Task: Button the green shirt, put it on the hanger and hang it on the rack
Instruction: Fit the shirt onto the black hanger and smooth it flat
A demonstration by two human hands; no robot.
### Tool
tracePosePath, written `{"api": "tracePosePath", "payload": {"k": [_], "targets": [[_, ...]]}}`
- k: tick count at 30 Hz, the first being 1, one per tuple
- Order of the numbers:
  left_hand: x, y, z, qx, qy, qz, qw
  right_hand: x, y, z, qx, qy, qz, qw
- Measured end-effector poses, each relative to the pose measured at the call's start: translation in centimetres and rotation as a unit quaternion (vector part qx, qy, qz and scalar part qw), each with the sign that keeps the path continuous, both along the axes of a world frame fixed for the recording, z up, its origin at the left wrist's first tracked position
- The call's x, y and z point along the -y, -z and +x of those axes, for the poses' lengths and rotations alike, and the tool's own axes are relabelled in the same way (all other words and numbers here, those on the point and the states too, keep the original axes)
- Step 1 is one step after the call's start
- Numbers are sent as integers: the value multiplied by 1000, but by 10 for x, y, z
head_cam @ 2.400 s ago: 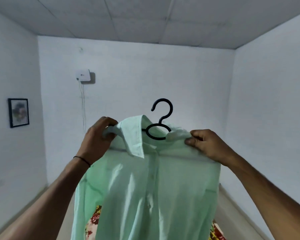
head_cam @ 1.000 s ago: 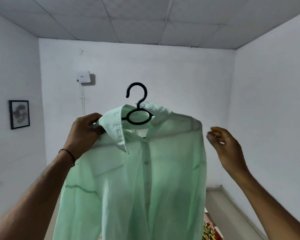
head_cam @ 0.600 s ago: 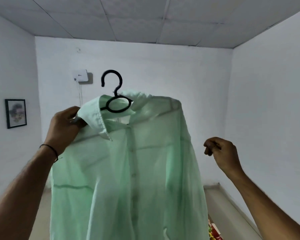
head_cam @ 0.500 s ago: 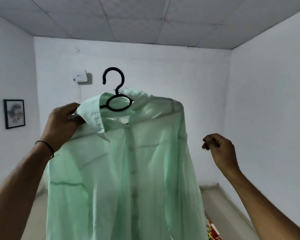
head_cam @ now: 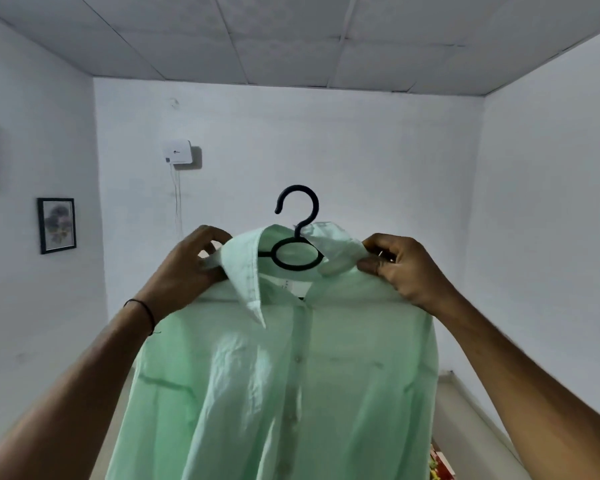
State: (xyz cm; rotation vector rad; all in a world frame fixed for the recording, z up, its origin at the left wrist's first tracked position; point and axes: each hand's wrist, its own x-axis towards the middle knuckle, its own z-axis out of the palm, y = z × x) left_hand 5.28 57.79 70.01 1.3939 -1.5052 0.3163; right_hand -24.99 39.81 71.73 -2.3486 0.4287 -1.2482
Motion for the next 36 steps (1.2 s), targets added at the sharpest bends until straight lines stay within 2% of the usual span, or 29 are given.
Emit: {"api": "tracePosePath", "payload": {"k": [2, 5, 8, 12, 15, 18, 20, 22, 24, 26, 27, 28, 32, 36], "targets": [[-4, -3, -1, 36, 30, 49, 998, 0, 4, 1, 18, -10, 19, 1000], [-5, -8, -6, 14, 45, 94, 994, -1, 6, 0, 54, -36, 50, 997], [0, -5, -6, 6, 11, 57, 998, -4, 6, -6, 88, -66, 47, 993], [8, 1, -10, -3, 16, 37, 999, -13, 1, -12, 38, -59, 13, 997], [16, 2, -14, -5, 20, 34, 999, -17, 1, -1, -2, 32, -3, 999], [22, 2, -17, -15, 28, 25, 999, -12, 10, 13, -91, 161, -110, 977], [25, 2, -20, -12, 28, 29, 999, -6, 12, 16, -96, 200, -170, 960], [26, 3, -22, -1, 20, 41, 999, 0, 12, 13, -59, 208, -211, 953], [25, 3, -21, 6, 17, 46, 999, 6, 11, 6, -3, 147, -168, 975], [23, 1, -20, 14, 19, 48, 999, 3, 5, -5, 29, 11, -7, 999], [22, 0, -20, 19, 20, 50, 998, 2, 2, -10, 35, -42, 77, 996], [22, -2, -20, 23, 22, 54, 998, 2, 0, -13, 29, -67, 121, 990], [26, -7, -17, 39, 33, 68, 996, 10, 2, -16, -86, -26, 52, 995], [29, -6, -15, 45, 19, 55, 997, 21, 9, -19, -130, -40, 46, 990]]}}
